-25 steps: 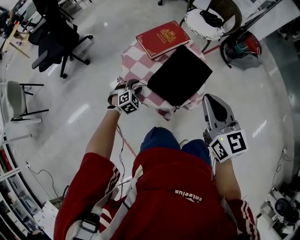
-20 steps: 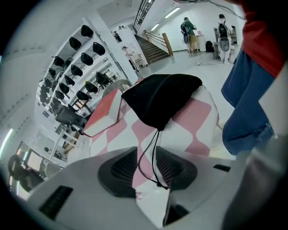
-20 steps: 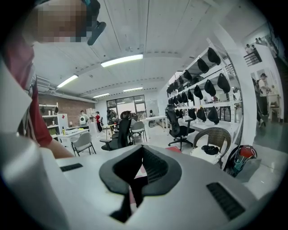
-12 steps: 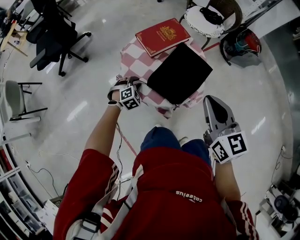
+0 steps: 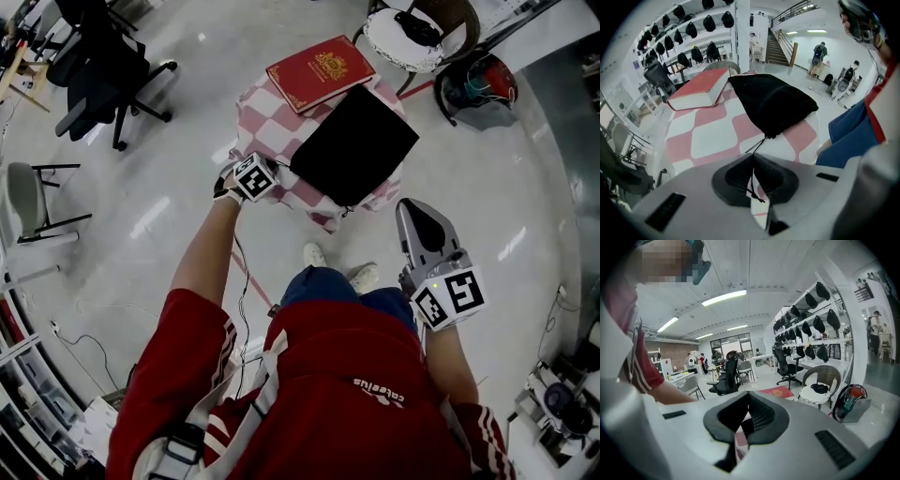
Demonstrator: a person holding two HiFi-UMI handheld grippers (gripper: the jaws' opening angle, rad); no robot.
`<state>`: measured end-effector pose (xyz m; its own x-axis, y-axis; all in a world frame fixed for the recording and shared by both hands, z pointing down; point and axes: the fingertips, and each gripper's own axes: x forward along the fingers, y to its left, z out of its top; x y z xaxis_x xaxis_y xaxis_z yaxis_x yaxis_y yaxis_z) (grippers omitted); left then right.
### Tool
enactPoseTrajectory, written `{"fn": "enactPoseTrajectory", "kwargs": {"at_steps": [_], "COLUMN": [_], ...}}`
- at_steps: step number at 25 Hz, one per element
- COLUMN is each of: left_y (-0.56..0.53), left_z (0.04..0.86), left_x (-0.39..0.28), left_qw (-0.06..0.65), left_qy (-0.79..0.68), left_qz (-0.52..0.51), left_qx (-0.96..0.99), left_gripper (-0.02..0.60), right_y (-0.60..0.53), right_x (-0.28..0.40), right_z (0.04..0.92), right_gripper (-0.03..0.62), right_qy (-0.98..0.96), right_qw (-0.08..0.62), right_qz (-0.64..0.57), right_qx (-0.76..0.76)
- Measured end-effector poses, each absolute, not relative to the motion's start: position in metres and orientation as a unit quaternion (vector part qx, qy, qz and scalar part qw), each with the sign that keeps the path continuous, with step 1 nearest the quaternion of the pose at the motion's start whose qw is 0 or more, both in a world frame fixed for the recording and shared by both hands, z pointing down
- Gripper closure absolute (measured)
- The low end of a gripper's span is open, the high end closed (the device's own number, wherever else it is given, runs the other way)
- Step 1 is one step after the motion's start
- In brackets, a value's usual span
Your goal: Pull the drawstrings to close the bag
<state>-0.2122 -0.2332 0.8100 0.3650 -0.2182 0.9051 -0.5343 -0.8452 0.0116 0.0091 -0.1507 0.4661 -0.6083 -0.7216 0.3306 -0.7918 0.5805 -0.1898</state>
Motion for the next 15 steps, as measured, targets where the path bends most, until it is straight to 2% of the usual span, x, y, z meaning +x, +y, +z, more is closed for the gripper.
{"fn": "enactPoseTrajectory", "kwargs": {"at_steps": [15], "left_y": [-0.213], "left_z": [0.772], "left_x": [-0.205], "left_qw": [0.176], "left_qy": [-0.302], "left_qz": [0.449], "left_qx": [0.822], "left_gripper": [0.574], "right_y": [-0.151], "right_x": [0.041], "right_z": [0.462], "right_gripper": [0.579], "right_qy": [-0.878], "right_qw": [0.098], "right_qz": [0.146], "right_qx": [0.445]}}
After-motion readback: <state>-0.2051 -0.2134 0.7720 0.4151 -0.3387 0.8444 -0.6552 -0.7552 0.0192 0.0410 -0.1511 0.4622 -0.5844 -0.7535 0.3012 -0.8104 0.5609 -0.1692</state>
